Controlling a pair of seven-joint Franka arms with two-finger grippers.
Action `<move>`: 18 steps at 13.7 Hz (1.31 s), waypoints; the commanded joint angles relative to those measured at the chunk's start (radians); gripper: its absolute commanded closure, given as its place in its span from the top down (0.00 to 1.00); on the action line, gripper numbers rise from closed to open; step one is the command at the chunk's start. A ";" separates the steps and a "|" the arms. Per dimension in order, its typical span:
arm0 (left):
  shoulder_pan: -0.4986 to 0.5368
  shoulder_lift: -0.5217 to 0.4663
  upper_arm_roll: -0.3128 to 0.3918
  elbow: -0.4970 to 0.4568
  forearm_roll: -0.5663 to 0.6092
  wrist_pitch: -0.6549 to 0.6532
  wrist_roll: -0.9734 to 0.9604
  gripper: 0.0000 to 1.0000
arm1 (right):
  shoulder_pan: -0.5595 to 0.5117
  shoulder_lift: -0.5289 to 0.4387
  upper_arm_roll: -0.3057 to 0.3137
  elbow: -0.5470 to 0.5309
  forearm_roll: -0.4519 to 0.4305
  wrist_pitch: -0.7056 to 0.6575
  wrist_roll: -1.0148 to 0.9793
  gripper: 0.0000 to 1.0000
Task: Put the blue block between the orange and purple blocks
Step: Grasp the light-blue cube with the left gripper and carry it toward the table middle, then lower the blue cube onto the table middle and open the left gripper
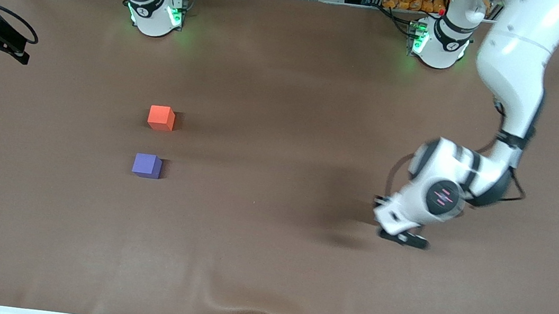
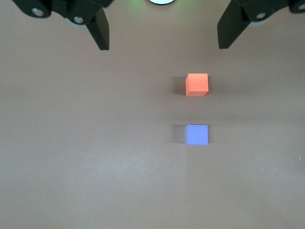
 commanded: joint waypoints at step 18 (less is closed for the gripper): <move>-0.431 -0.006 -0.005 0.183 0.013 0.038 -0.558 1.00 | 0.002 0.014 -0.003 0.014 -0.005 -0.004 -0.012 1.00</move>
